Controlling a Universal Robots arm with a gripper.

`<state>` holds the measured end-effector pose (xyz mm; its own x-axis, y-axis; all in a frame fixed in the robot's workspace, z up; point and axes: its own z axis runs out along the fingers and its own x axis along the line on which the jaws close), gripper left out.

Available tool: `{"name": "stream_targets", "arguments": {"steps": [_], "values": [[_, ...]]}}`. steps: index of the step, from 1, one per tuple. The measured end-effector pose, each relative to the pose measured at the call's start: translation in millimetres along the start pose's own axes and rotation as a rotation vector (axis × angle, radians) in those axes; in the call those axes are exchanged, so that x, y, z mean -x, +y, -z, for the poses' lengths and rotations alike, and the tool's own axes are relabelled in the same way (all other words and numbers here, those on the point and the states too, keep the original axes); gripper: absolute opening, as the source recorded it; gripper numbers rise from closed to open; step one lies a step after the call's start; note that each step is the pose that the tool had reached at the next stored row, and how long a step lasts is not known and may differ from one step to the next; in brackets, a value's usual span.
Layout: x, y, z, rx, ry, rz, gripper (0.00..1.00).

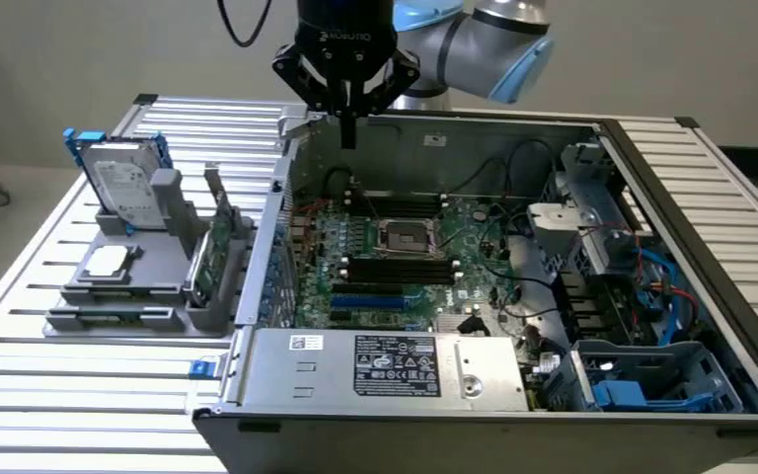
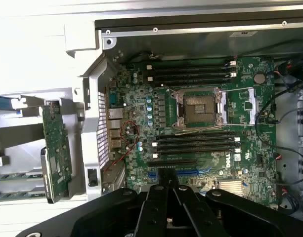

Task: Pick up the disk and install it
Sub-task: 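Reach for the disk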

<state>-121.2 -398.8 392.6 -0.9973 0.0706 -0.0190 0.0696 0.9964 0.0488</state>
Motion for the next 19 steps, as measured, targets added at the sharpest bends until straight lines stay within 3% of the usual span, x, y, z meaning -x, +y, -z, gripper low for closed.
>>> {"name": "stream_targets", "arguments": {"steps": [4,12,19], "values": [[-3.0,-0.2,0.2,-0.0002,0.0002,0.000,0.11],[-39.2,-1.4,0.8,0.0028,0.0009,0.000,0.11],[-71.0,-0.1,0.7,0.0056,0.0068,0.000,0.11]]}}
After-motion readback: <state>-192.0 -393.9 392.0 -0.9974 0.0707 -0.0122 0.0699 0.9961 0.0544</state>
